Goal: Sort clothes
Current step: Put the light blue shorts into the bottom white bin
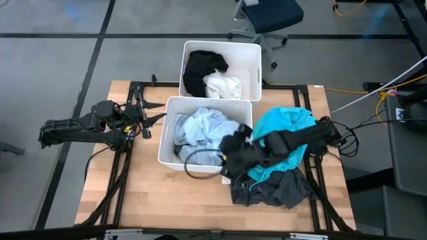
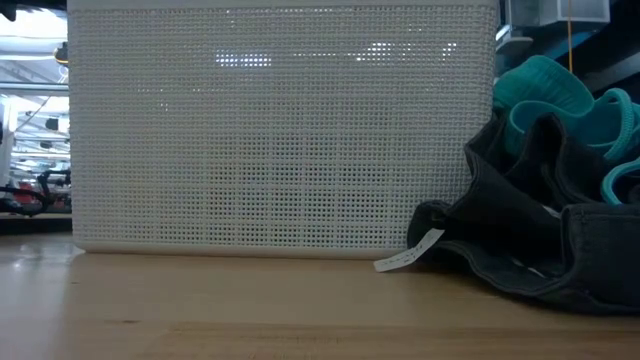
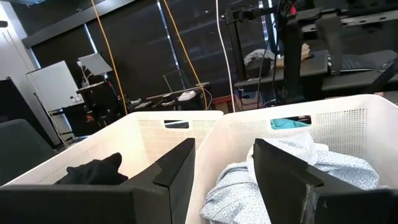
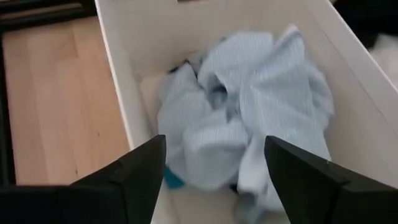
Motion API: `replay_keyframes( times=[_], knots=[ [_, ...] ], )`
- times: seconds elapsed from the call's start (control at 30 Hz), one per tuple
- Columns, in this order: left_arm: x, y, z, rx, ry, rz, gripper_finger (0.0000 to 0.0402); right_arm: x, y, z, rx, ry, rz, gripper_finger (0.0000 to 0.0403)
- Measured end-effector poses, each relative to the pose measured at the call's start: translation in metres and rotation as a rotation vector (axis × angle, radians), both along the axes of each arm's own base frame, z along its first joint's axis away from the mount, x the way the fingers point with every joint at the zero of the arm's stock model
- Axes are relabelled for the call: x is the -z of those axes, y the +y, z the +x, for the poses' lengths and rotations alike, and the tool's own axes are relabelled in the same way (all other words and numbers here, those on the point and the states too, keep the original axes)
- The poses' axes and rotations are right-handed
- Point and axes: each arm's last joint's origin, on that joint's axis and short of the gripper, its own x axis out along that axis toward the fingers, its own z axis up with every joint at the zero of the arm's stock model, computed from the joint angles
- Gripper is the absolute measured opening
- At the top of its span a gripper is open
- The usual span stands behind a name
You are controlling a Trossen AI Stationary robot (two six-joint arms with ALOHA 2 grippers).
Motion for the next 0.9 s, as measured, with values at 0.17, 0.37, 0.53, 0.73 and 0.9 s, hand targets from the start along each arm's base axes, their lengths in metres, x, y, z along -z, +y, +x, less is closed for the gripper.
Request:
replay_keyframes(
  times=[0.17,0.37,0.53,0.73,0.9],
  knots=[
    [0.0,0.0,0.0,0.0,-0.002,-0.005,0.015,0.001,0.025,-0.026,0.074,0.022,-0.016,0.0273],
    [0.0,0.0,0.0,0.0,-0.002,-0.008,0.015,0.002,0.049,-0.059,0.193,0.027,-0.005,0.0273],
    [0.0,0.0,0.0,0.0,-0.002,-0.008,0.015,0.005,0.074,-0.079,0.231,-0.021,0.057,0.0273],
    [0.0,0.0,0.001,0.0,-0.001,-0.008,0.015,0.015,0.097,-0.098,0.269,-0.075,0.095,0.0273],
    [0.001,0.0,0.002,0.0,0.004,-0.009,0.015,0.032,0.111,-0.109,0.328,-0.04,0.17,0.0273]
  ],
)
